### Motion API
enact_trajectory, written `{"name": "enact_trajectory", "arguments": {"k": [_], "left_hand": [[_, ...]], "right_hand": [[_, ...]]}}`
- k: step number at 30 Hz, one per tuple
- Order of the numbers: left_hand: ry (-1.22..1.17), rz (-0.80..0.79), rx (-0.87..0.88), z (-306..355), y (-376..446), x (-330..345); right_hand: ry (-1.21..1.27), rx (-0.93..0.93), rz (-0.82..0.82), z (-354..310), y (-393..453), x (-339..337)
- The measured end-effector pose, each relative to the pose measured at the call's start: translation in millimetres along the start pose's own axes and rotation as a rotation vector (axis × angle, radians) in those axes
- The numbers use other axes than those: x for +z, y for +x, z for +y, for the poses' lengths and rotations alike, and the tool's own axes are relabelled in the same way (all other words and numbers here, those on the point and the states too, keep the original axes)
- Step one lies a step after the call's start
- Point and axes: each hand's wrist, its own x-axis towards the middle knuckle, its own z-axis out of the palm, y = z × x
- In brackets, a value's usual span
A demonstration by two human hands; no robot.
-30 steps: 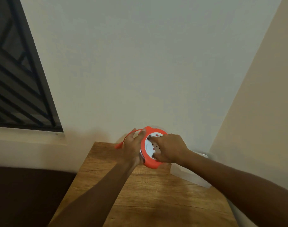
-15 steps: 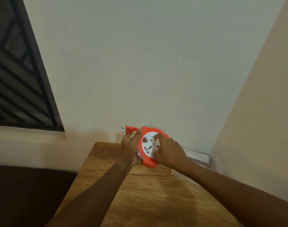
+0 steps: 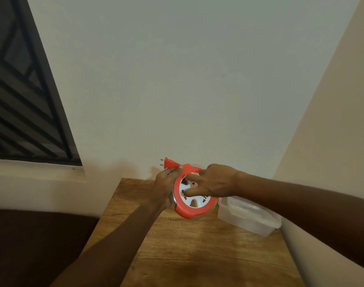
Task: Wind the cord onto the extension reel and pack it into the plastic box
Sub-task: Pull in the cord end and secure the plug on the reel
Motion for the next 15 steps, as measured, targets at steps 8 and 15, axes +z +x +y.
{"name": "enact_trajectory", "arguments": {"k": [8, 15], "left_hand": [[-0.008, -0.080, -0.062, 5.4, 3.3, -6.0], [0.044, -0.065, -0.067, 8.5, 1.2, -5.1]], "right_hand": [[-0.039, -0.180, -0.088, 4.8, -0.6, -7.0], [-0.052, -0.134, -0.214, -2.5, 7.0, -11.2]]}}
